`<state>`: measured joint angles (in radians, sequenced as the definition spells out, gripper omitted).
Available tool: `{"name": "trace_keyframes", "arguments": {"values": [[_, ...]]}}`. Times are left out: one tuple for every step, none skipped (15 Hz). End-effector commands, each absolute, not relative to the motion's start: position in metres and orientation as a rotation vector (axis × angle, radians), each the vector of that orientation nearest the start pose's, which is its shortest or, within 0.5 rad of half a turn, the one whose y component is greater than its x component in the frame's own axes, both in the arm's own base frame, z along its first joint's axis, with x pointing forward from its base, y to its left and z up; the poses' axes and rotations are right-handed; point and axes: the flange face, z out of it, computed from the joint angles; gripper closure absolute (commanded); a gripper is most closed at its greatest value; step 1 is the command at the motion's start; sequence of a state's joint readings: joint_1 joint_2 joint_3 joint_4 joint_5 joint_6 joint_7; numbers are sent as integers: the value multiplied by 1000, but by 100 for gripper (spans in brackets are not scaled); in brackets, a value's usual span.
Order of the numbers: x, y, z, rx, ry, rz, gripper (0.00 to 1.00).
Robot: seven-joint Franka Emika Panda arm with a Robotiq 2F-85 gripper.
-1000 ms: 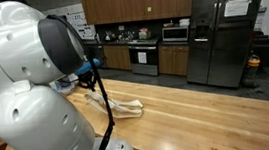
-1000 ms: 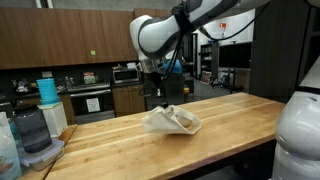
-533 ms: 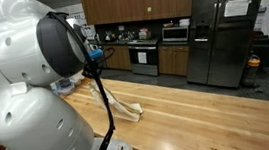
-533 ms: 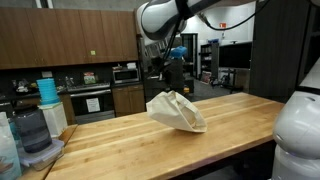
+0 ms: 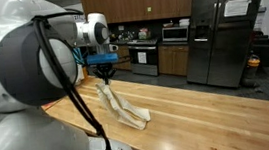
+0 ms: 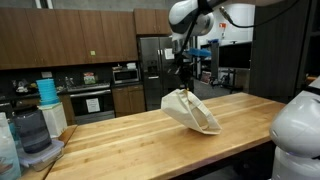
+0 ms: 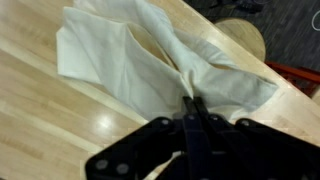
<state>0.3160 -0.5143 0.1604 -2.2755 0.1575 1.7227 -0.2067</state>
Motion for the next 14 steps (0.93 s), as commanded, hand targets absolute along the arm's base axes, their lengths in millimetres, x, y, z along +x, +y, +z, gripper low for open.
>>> {"name": "trace_keyframes", "arguments": {"values": [[328, 147, 490, -2851, -701, 90, 99], [325, 136, 472, -2839, -643, 115, 99], [324, 127, 456, -2822, -606, 128, 99], [321, 120, 441, -2806, -574, 143, 99], [320, 116, 429, -2790, -557, 150, 99], [319, 115, 418, -2776, -549, 156, 99], [320, 118, 410, -2767, -556, 156, 99], [319, 122, 403, -2756, -569, 144, 99], [320, 129, 402, -2740, -606, 114, 99], [321, 138, 400, -2723, -651, 82, 99], [323, 151, 401, -2698, -708, 38, 99], [325, 168, 403, -2672, -785, 6, 99], [325, 188, 405, -2646, -871, -12, 99], [326, 212, 408, -2623, -956, -27, 99]]}}
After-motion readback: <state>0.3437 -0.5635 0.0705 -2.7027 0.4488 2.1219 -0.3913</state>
